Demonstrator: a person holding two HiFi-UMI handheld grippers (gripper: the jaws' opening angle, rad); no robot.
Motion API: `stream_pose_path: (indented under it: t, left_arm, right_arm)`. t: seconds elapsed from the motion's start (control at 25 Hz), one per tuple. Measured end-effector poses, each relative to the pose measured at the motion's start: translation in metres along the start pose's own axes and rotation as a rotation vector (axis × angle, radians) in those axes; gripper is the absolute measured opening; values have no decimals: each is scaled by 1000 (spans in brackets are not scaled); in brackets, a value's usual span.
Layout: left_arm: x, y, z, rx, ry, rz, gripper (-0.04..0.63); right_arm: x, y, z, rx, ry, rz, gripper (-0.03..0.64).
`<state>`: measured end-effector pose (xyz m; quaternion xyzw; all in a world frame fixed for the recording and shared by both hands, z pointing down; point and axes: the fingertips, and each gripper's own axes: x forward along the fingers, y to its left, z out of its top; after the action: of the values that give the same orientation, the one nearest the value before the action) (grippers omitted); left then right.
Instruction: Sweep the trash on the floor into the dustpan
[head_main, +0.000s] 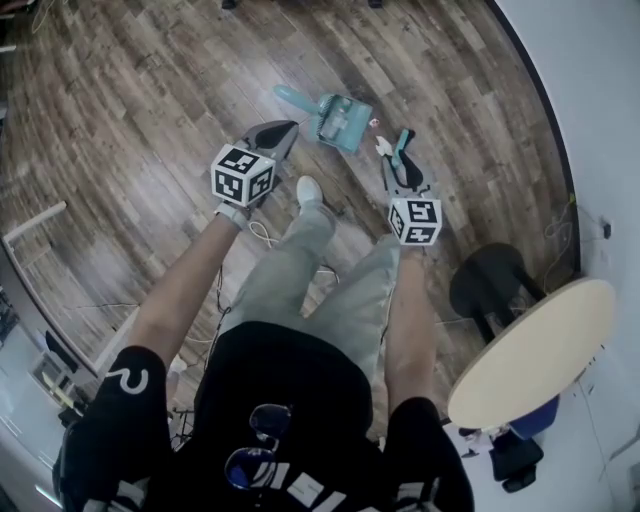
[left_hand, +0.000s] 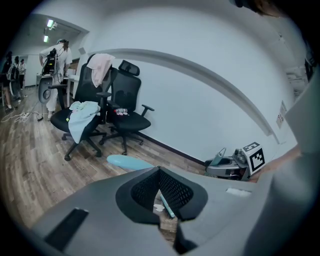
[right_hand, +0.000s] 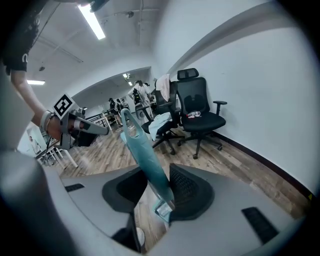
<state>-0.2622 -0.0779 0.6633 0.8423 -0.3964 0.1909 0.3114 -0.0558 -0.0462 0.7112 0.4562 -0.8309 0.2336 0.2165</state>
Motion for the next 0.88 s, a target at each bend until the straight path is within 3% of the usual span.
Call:
stream_pose_path:
  t: [0.2, 0.4, 0.88]
  left_arm:
    - [-26, 28, -4, -27, -19, 31, -3]
    - [-56, 49, -10, -57, -42, 65, -3]
    - [-89, 36, 11, -62, -106, 64, -3]
  right_arm:
    - [27, 61, 22, 7, -26, 130, 126]
    - [28, 87, 45, 64, -71, 202, 124]
    - [-27, 72, 67, 70, -78, 117, 98]
